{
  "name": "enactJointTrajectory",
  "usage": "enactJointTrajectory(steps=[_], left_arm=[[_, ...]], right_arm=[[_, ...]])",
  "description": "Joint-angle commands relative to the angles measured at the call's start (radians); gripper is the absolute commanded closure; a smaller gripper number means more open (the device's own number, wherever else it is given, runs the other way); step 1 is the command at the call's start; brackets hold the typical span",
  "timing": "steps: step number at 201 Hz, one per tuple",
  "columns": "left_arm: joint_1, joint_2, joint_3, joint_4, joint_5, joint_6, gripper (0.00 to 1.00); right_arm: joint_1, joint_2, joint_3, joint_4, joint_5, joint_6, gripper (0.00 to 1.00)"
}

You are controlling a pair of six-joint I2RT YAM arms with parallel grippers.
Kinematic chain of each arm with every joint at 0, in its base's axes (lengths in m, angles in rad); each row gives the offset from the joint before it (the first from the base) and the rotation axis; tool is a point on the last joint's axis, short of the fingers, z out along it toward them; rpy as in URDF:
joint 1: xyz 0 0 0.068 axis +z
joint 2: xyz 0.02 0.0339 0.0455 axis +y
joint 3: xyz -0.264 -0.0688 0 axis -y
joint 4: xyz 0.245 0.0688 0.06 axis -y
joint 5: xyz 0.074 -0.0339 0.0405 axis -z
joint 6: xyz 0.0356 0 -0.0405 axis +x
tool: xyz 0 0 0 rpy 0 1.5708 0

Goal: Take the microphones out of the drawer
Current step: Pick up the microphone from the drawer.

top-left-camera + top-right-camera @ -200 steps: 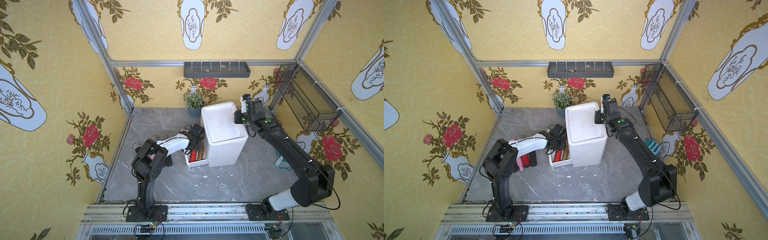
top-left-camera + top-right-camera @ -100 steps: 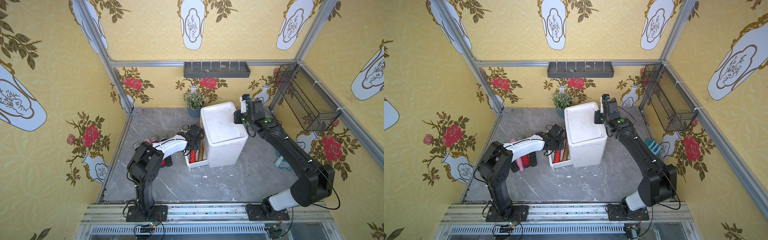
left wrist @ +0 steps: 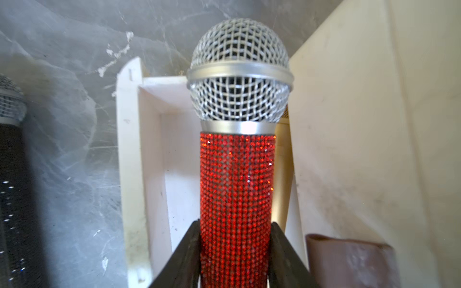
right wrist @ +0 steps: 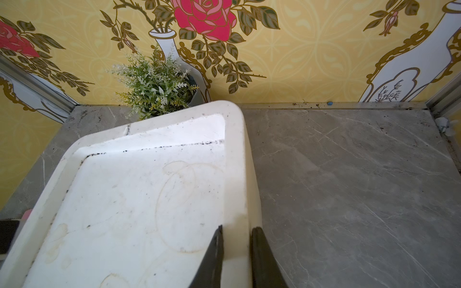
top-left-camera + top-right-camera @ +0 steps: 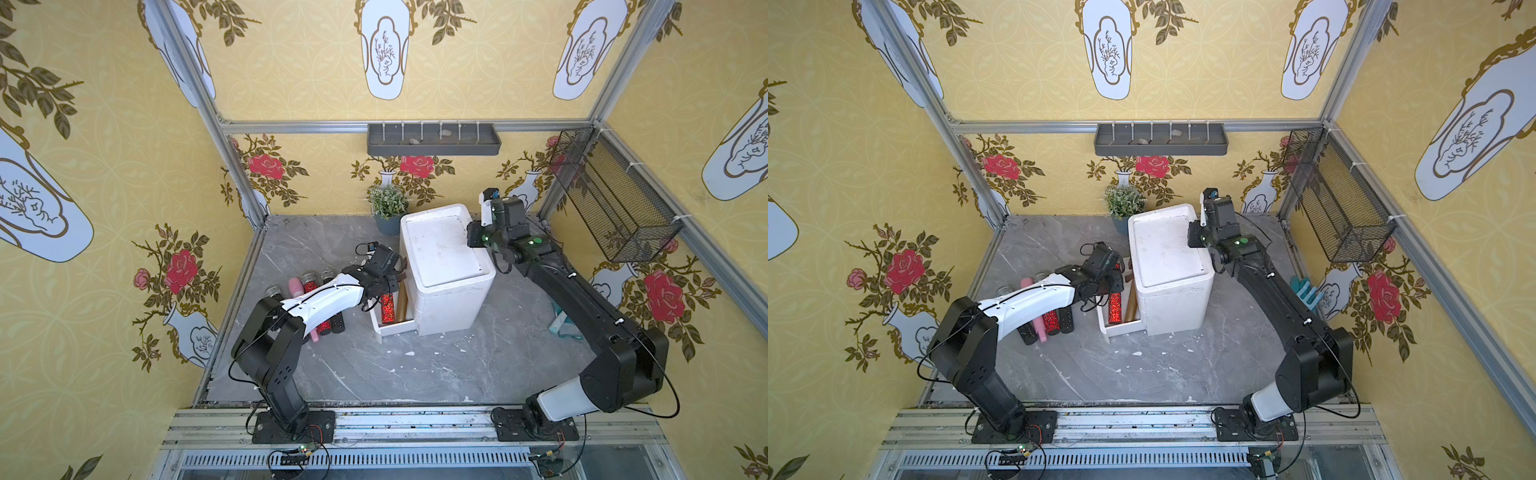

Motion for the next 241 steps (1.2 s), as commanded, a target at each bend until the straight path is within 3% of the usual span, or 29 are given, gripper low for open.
enactJointTrajectory(steps=[1,89,153,175,241], left_arm=[[-0.001,-0.018,-0.005,0.037,-0.027,-0.008,0.73],[0.044,-0.17,-0.023,-0.012,-0.082,0.051,0.73],[0.167,-0.356,-0.167,-0.077,-0.073,0.061,0.73],[0.227,-0.447,-0.229,-0.108,-0.071,0.068,0.72],[0.585,-0.66,-0.387,-0.183,0.027,0.136,0.71]], right_arm=[[-0.001,0.015,-0.015,-0.197,0.008,0.026,0.93],[-0.001,0.009,-0.024,-0.194,0.01,0.024,0.93],[0.004,0.017,-0.037,-0.181,0.019,0.021,0.93],[0.007,0.017,-0.043,-0.17,0.014,0.023,0.93],[0.008,0.021,-0.062,-0.149,0.002,0.023,0.93]])
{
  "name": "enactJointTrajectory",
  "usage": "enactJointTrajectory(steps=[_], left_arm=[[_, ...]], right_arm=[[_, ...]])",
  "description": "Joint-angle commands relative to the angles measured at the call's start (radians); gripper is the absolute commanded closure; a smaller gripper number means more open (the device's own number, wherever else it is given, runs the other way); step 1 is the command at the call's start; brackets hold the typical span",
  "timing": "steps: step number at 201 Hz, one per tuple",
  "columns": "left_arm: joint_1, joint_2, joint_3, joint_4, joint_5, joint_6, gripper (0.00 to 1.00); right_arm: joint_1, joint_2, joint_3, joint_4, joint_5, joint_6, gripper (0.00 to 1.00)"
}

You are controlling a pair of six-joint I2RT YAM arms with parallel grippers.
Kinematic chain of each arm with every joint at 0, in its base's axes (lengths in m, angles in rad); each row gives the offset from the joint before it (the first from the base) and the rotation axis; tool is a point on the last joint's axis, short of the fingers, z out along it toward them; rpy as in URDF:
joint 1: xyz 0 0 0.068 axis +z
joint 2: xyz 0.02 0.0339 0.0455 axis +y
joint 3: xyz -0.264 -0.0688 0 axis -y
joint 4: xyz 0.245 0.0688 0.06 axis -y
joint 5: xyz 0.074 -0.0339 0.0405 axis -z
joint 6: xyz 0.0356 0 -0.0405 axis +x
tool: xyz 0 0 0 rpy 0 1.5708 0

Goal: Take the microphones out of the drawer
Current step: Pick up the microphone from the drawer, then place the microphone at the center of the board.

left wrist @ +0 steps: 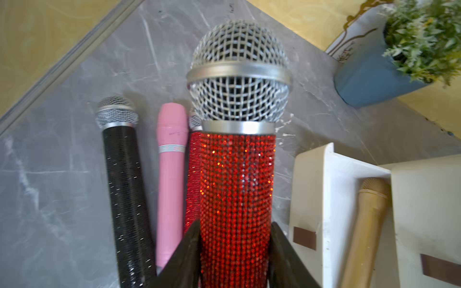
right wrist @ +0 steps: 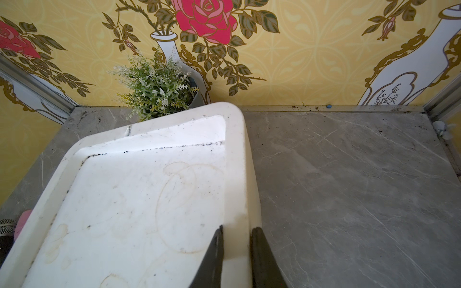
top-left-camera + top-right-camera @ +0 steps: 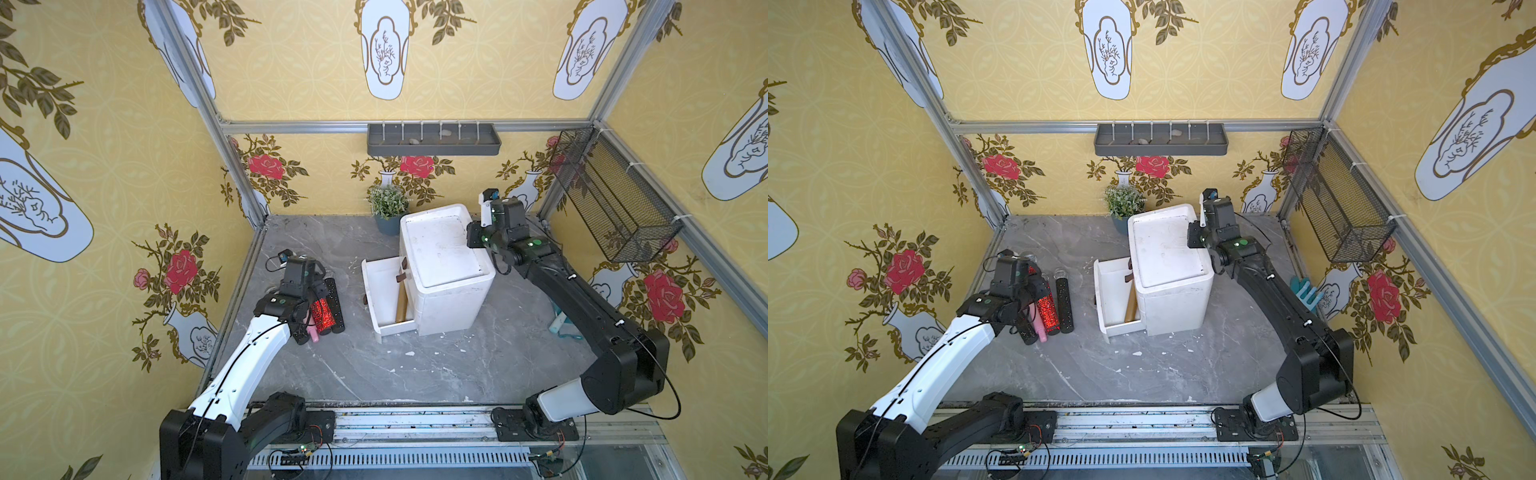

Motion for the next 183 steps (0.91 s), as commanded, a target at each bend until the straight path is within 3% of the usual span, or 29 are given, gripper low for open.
enactJointTrajectory(steps=[1,46,64,183], left_arm=[[0.103,-0.037,-0.041,-0.031,0.05,0.046,0.71],[0.365,-0.078,-0.129,-0.028,0.145,0.1,0.71],[0.427,-0.075,-0.159,-0.011,0.181,0.1,0.71],[0.565,0.168,-0.172,0.08,0.215,0.104,0.69]], right_arm=[[0.0,0.023,-0.03,-0.18,-0.006,0.029,0.93],[-0.002,0.016,-0.047,-0.166,-0.018,0.017,0.93],[-0.004,0.013,-0.048,-0.166,-0.019,0.007,0.93],[-0.027,0.003,-0.074,-0.135,-0.055,-0.009,0.93]])
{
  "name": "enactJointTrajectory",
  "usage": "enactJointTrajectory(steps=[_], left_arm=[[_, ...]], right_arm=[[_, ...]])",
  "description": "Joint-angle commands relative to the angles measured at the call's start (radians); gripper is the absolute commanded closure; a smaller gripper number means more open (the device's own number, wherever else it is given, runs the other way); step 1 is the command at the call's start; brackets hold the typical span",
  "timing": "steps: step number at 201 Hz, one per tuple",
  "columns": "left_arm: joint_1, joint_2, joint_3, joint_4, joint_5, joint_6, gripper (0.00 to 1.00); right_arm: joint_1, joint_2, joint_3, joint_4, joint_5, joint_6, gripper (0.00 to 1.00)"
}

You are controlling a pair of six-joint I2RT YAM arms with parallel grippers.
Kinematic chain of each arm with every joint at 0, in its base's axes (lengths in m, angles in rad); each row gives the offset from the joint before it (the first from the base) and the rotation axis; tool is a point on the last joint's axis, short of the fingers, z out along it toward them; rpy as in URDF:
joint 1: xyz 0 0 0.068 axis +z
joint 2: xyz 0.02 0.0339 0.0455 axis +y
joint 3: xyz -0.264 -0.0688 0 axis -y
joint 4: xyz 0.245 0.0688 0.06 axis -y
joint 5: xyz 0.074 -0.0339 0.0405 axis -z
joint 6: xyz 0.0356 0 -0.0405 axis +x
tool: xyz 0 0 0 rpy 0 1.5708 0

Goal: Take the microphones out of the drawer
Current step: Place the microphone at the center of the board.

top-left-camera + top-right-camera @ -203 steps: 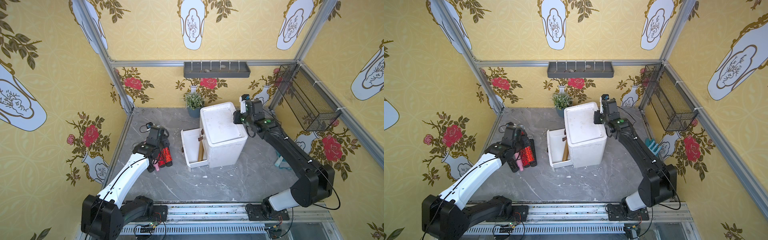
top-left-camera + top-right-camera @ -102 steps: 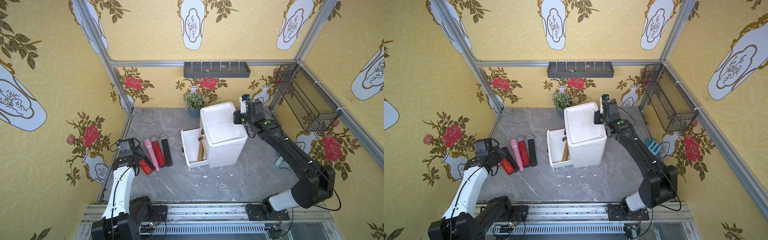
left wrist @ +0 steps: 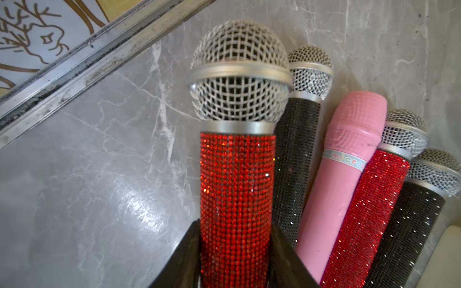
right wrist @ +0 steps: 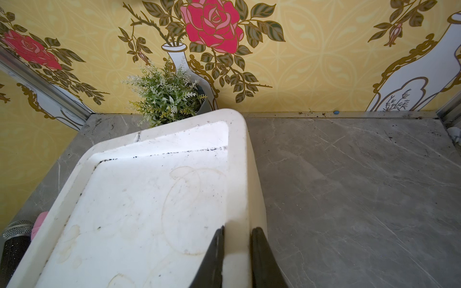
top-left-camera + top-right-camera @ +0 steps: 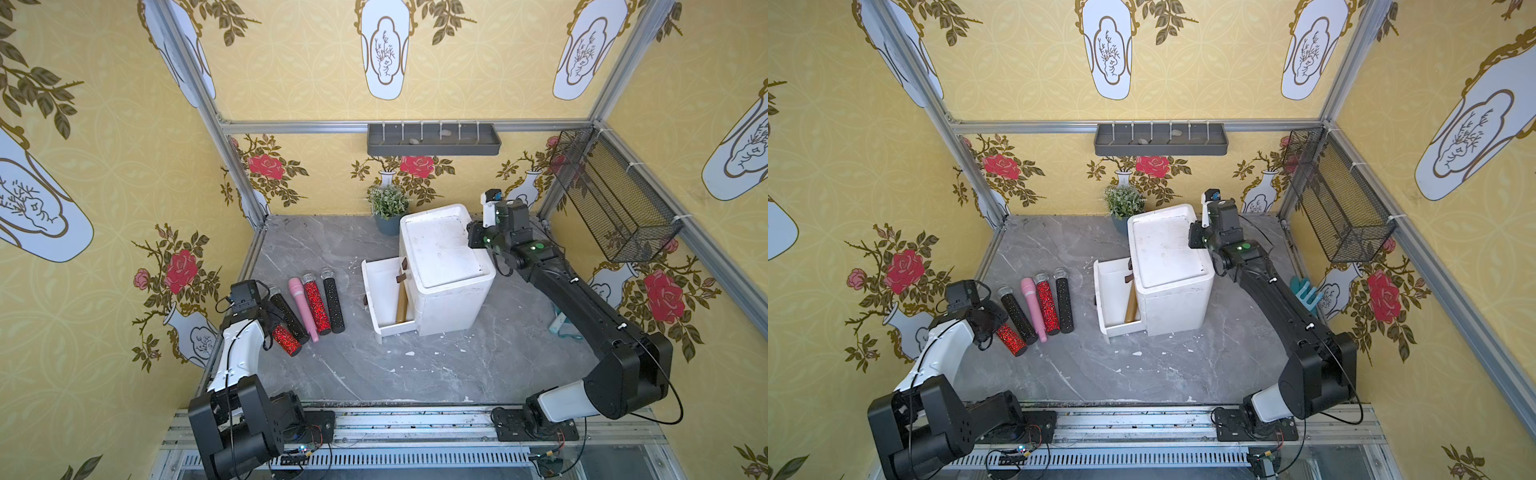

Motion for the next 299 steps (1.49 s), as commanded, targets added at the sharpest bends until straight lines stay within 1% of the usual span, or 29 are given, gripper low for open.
enactJointTrajectory(steps=[1,49,78,104,136,180,203,237,272,299], left_arm=[[0.007,0.039,-0.003,0.047,0.012,0.016,0.69],[0.008,0.127,-0.003,0.084,0.023,0.017,0.66],[0.008,0.152,-0.007,0.092,0.017,0.012,0.64],[0.008,0.163,0.005,0.08,0.004,0.016,0.58],[0.007,0.17,0.006,0.077,0.006,0.013,0.55],[0.007,0.177,0.009,0.069,0.002,0.009,0.45],[0.007,0.173,0.008,0.069,0.002,0.005,0.42],[0.006,0.157,0.022,0.05,0.009,0.004,0.39],[0.007,0.086,0.058,0.004,0.041,0.02,0.38],[0.004,0.022,0.046,-0.002,0.089,0.01,0.38]], right_arm=[[-0.005,0.028,-0.026,-0.203,-0.002,-0.006,0.93],[-0.012,0.02,-0.029,-0.205,-0.002,-0.007,0.93],[-0.016,0.015,-0.031,-0.205,-0.002,-0.007,0.93],[-0.018,0.016,-0.031,-0.204,-0.003,-0.007,0.93],[-0.021,0.011,-0.037,-0.206,0.0,-0.007,0.93],[-0.026,0.009,-0.036,-0.208,-0.001,-0.009,0.93],[-0.026,0.01,-0.036,-0.207,-0.001,-0.009,0.93],[-0.026,0.01,-0.039,-0.209,-0.001,-0.007,0.92],[-0.026,0.015,-0.037,-0.207,0.002,-0.007,0.92],[-0.026,0.021,-0.039,-0.201,0.002,-0.005,0.92]])
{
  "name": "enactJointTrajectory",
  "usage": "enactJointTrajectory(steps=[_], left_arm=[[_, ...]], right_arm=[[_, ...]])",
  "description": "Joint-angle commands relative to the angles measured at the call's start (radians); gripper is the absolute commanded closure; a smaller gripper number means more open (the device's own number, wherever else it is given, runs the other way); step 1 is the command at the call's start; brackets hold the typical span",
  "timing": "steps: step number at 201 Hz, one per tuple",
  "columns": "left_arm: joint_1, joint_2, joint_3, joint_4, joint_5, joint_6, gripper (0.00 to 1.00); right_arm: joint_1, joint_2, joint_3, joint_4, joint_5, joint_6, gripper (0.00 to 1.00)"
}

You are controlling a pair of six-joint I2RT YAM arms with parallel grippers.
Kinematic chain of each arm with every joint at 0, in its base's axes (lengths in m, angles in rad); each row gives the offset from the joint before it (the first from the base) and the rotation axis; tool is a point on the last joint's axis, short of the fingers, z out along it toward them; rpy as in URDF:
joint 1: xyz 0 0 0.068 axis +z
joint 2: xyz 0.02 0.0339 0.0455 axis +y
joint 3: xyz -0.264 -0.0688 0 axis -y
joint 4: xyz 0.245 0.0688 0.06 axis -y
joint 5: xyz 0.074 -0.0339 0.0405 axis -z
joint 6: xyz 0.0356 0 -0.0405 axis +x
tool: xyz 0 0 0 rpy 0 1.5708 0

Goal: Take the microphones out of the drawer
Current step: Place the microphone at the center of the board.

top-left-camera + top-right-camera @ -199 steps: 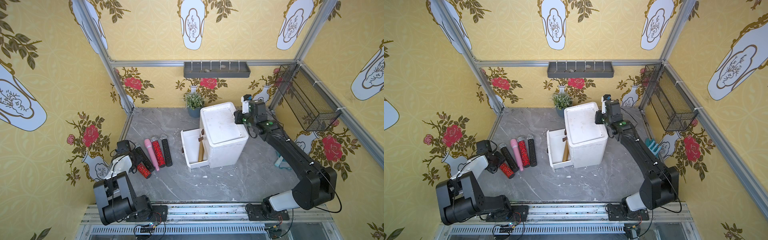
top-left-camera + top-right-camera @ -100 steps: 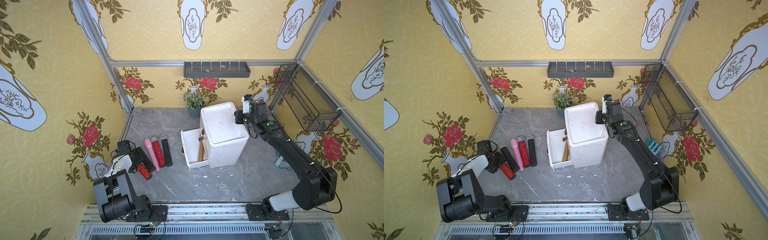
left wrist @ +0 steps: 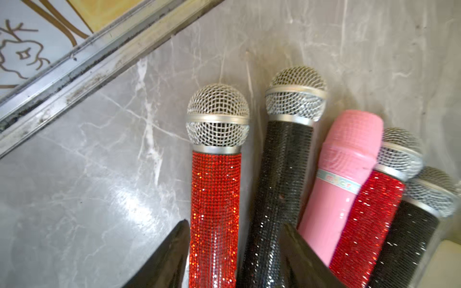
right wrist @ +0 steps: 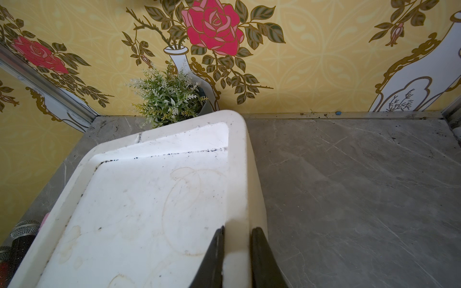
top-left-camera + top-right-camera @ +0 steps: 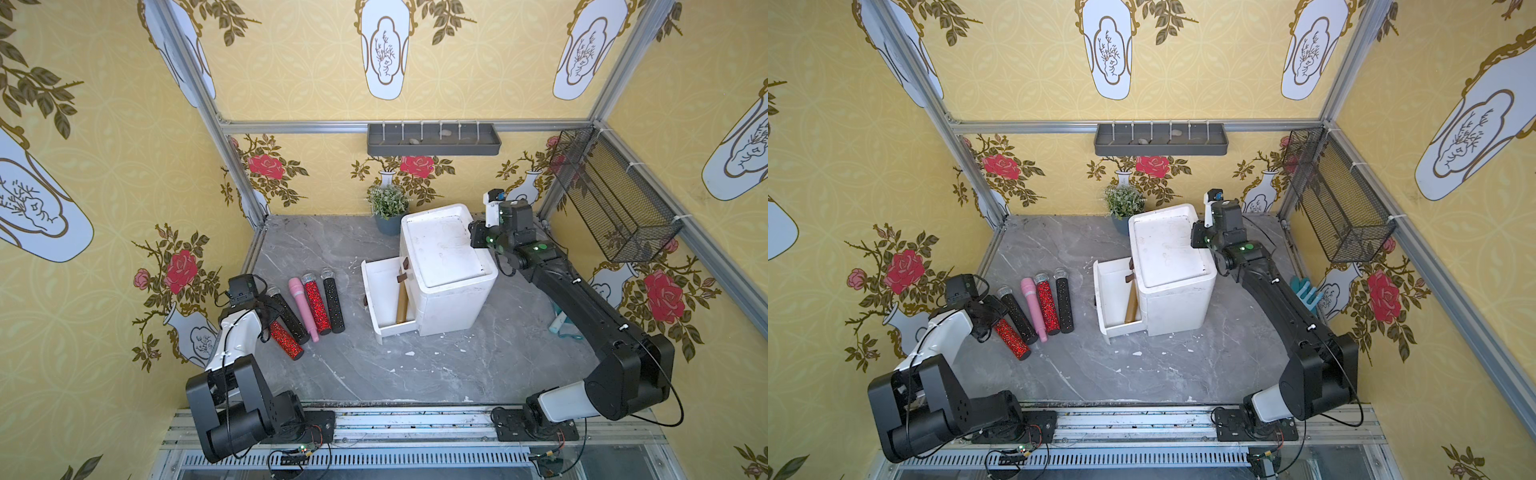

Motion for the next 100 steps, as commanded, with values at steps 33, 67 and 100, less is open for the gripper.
enactJointTrajectory(steps=[33,67,100], left_arm=[[-0.054,-0.134,-0.018,-0.038,0.097,-0.023,0.38],[-0.212,-0.196,0.024,-0.036,0.1,-0.079,0.38],[-0.403,-0.165,0.092,-0.01,0.068,-0.151,0.38]], right_arm=[[-0.005,0.04,-0.024,-0.211,0.02,0.004,0.92],[-0.005,0.048,-0.016,-0.213,0.006,0.009,0.92],[-0.005,0.051,-0.016,-0.216,0.003,0.013,0.92]])
